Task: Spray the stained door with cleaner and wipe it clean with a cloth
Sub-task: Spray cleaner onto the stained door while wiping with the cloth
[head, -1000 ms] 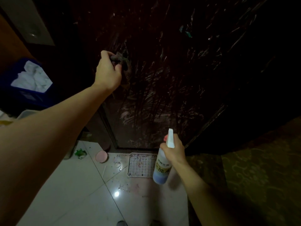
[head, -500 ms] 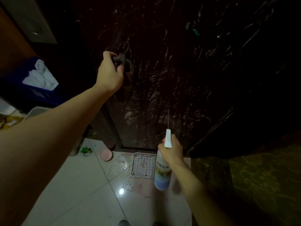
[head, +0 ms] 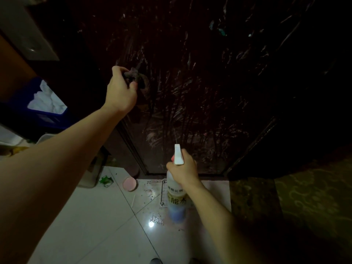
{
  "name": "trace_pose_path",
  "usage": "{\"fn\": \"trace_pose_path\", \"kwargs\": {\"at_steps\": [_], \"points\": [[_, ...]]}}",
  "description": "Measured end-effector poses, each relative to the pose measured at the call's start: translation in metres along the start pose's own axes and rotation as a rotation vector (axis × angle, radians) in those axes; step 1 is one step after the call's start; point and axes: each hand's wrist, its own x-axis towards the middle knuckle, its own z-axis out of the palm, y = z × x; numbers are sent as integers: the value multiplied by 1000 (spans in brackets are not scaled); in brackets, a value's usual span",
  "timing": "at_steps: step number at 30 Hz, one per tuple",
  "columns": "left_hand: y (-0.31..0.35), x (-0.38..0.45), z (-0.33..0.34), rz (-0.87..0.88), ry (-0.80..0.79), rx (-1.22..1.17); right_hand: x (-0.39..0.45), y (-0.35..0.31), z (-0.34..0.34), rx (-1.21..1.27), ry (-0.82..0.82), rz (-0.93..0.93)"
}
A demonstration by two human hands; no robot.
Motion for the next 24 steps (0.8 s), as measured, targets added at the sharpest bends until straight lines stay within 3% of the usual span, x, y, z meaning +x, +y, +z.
{"fn": "trace_pose_path", "kwargs": {"at_steps": [5,24], "points": [[1,-1,3,7,-2,4,-7,-8,7,55,-102,-59],[9,-2,4,21,-66,76,15,-44,-62,140,361,-187]]}}
